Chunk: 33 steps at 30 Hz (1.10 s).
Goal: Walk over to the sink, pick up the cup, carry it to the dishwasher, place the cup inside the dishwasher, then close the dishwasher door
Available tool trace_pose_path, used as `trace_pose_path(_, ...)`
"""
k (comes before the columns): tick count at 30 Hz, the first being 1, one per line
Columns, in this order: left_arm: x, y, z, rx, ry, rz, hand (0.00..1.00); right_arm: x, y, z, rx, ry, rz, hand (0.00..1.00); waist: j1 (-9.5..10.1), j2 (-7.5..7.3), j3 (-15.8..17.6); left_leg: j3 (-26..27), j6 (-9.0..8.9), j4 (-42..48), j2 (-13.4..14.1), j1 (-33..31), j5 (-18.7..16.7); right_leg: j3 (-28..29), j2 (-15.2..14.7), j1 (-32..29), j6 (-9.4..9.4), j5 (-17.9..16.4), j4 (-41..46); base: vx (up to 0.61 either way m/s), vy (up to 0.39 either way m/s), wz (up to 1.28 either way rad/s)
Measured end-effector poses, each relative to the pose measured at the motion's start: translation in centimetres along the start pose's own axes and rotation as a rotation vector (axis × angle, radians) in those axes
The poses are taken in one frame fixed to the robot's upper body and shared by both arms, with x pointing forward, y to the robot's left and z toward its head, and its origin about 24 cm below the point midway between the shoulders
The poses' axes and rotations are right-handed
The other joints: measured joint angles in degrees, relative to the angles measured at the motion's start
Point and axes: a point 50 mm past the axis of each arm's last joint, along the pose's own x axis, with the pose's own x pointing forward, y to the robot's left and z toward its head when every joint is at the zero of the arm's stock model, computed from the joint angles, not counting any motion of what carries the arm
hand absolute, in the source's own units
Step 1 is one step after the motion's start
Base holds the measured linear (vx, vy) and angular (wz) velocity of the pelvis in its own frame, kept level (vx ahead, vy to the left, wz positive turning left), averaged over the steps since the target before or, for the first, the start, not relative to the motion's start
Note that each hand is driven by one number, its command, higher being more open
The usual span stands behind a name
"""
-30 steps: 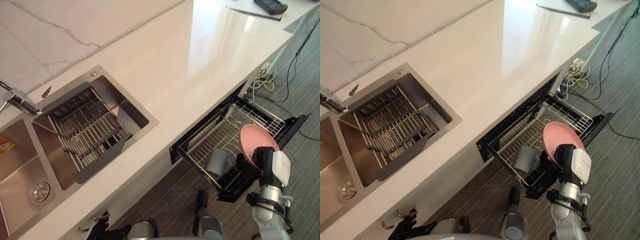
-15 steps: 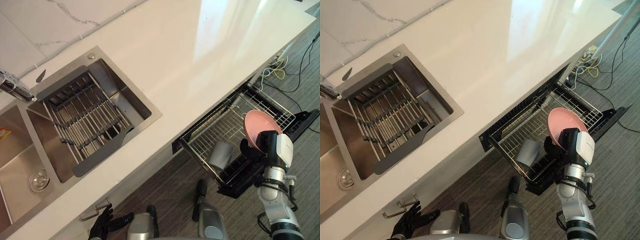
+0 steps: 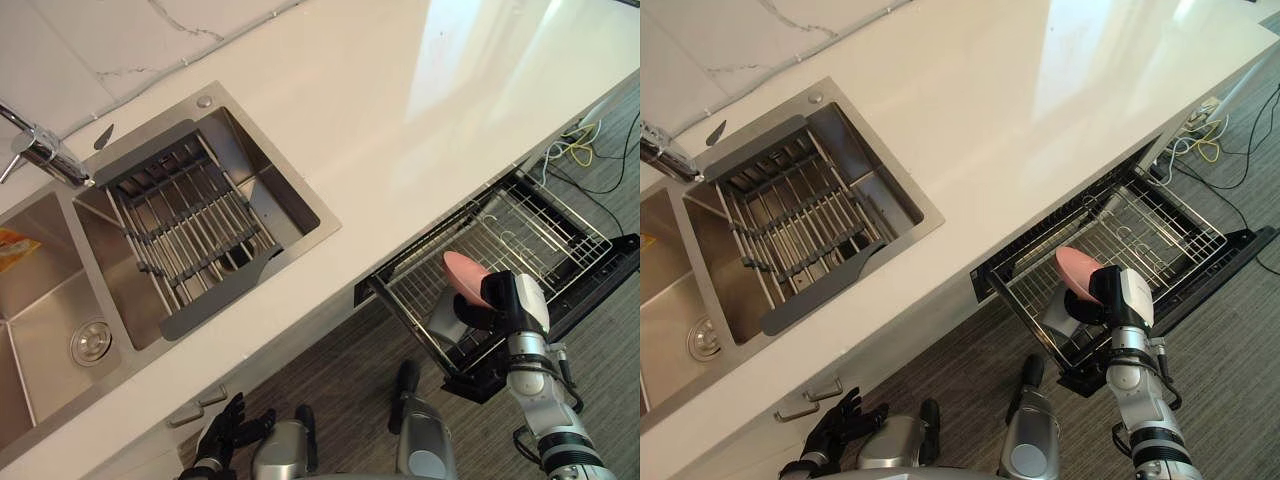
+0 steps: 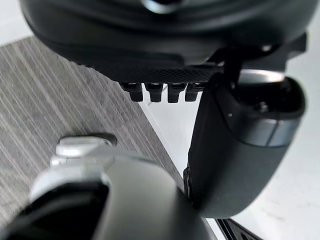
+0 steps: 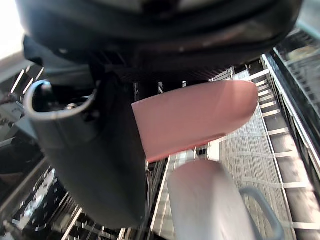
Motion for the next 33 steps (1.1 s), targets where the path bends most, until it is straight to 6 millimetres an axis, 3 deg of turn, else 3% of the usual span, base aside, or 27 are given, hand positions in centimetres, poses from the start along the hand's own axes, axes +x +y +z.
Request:
trace_pose_path(2,0.1,-0.1,0.1,-0.001,-0.002,-0.004,1.00,-0.1,0.1,-0.2,-0.001,0.012,0.000,0.00,0.06,-0.30,0.18,-0.11,-0.12,-0.32,0.01,-0.21,-0.09,-0.28,-0.08,-0.08,0.00,0.02,-0.09,-0.08,-0.027,0.05)
trace_pose_path(3,0.1,-0.1,0.1,-0.001,0.000,-0.005,1.00,-0.1,0.2,-0.5,-0.004,0.027,-0.006,1.00,0.08,-0.20,0.13,-0.21,-0.16,-0.71,0.01,-0.35,-0.13,-0.51,-0.13,-0.20,-0.03,0.04,-0.07,-0.07,-0.032,0.06)
trace_pose_path(11,0.2,-0.3,0.3,-0.001,-0.001,-0.013,1.00,0.7,-0.4,-0.8,0.045,0.101,-0.115,1.00,-0.09,-0.06,0.09,-0.23,-0.46,-0.48,0.79,-0.60,0.04,-0.54,0.63,-0.94,-0.36,0.64,0.48,0.02,-0.020,-0.02)
trace_pose_path(22,0.3,-0.8,0.5,0.009,-0.008,-0.045,1.00,1.4,-1.4,1.4,0.137,0.003,-0.180,1.00,0.12,-0.05,0.08,-0.01,-0.32,0.04,0.60,-0.33,0.13,-0.26,0.49,-0.72,-0.49,0.52,0.94,-0.01,-0.008,-0.01)
trace_pose_path(28,0.3,-0.8,0.3,0.015,-0.002,-0.049,1.00,-0.2,-2.9,2.5,0.267,-0.075,-0.235,1.00,-0.28,-0.30,0.04,0.36,-0.71,-1.14,0.76,1.28,-0.18,0.05,0.80,0.38,-0.53,0.37,1.00,-0.04,-0.017,-0.04)
trace_pose_path(33,-0.3,-0.3,-0.5,0.030,0.015,-0.041,1.00,-2.3,-3.4,3.4,0.386,-0.136,-0.245,1.00,-0.98,-1.43,-1.98,1.23,-0.72,-2.87,1.21,3.59,-0.16,0.64,1.62,1.37,-0.51,0.05,0.85,0.02,-0.013,-0.10)
